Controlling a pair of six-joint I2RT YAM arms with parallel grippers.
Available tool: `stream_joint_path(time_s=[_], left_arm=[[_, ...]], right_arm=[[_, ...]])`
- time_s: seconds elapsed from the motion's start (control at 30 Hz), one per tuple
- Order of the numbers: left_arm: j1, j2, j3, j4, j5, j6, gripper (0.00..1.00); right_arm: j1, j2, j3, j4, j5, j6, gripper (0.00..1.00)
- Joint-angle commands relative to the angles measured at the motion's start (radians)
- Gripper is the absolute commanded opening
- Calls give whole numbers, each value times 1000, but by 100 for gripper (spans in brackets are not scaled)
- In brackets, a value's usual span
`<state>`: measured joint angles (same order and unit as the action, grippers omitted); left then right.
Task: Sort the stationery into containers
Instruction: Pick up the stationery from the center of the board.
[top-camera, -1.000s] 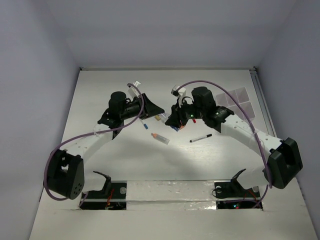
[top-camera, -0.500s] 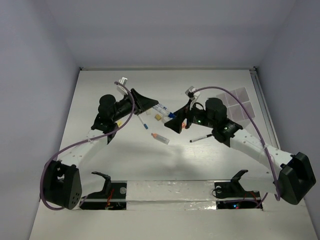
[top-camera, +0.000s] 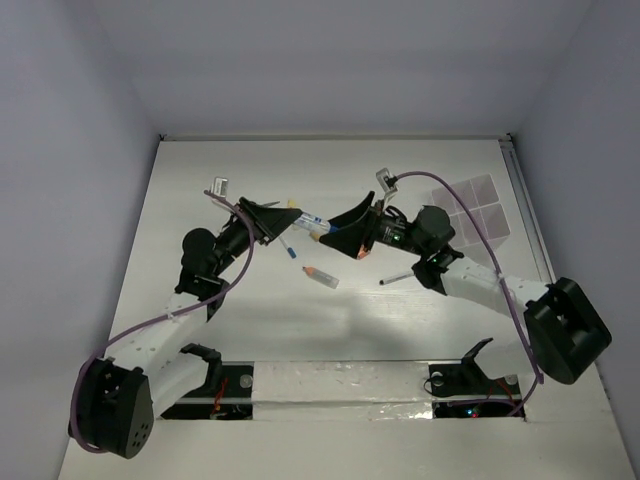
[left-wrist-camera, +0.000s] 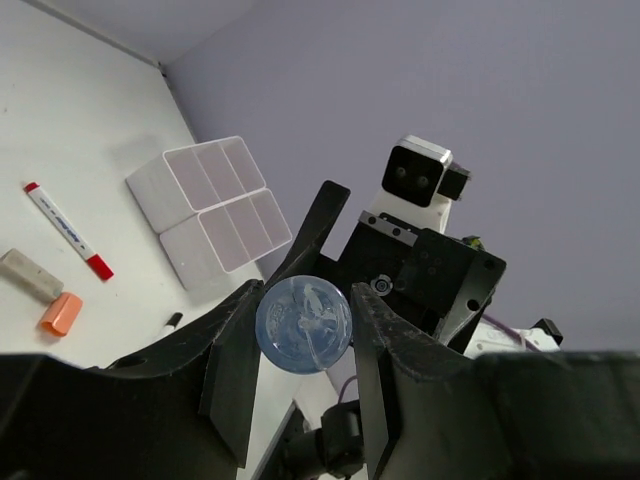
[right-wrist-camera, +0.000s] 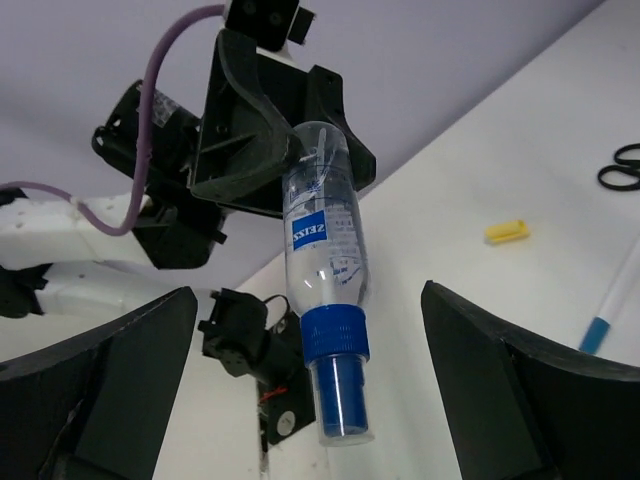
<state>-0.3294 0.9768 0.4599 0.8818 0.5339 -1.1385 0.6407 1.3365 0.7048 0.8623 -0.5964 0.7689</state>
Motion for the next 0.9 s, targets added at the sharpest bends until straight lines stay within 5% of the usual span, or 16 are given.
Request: stream_joint_path(time_s=[0.0, 0.43, 0.53, 0.87], left_arm=[[6, -64, -21, 169, -67, -40, 0], [-3, -125, -41, 227, -112, -20, 0], [-13, -121, -40, 232, -110, -3, 0], [-31, -141, -53, 203, -164, 45, 0]], right_arm=[[3, 41, 50, 264, -46, 113, 99], [22, 121, 85, 353, -23, 167, 79], [31, 133, 111, 359, -37, 170, 67], [60, 136, 174, 276, -34, 116, 61]])
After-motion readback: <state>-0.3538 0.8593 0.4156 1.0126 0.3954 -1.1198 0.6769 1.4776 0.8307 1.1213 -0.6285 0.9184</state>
